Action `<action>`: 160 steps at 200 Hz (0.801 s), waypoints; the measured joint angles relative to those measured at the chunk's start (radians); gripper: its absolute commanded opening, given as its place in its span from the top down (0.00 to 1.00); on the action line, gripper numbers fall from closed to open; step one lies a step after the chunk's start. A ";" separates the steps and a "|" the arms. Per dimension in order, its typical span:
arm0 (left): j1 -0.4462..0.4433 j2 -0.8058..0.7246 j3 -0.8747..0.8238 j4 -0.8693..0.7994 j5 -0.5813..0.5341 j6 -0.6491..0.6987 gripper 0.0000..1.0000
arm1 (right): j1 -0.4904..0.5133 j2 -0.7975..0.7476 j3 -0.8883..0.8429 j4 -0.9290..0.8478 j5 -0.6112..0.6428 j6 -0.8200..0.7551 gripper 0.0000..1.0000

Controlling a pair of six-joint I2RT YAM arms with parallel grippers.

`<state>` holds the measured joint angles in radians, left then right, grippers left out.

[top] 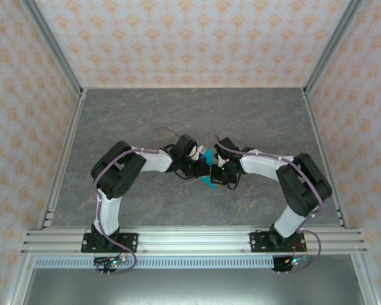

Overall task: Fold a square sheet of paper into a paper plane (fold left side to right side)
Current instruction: Fourth fold the wing at the center of the table.

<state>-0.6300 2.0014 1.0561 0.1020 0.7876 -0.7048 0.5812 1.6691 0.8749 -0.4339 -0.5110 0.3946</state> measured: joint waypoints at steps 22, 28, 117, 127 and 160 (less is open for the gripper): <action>0.006 0.005 0.004 -0.002 0.017 0.007 1.00 | 0.003 0.004 0.007 -0.008 0.007 -0.004 1.00; 0.009 0.006 0.007 -0.005 0.021 0.012 1.00 | 0.003 0.005 0.009 -0.011 0.008 -0.004 1.00; 0.103 0.055 0.108 -0.101 0.040 0.094 1.00 | 0.014 0.012 0.020 -0.026 0.029 -0.007 1.00; 0.108 0.063 0.126 -0.124 0.042 0.105 1.00 | 0.014 0.012 0.020 -0.026 0.030 -0.007 1.00; 0.120 0.093 0.185 -0.189 0.062 0.147 1.00 | 0.016 0.012 0.020 -0.022 0.034 -0.007 1.00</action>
<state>-0.5102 2.0949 1.2411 -0.0872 0.8497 -0.5575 0.5968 1.6810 0.8951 -0.4557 -0.4770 0.3878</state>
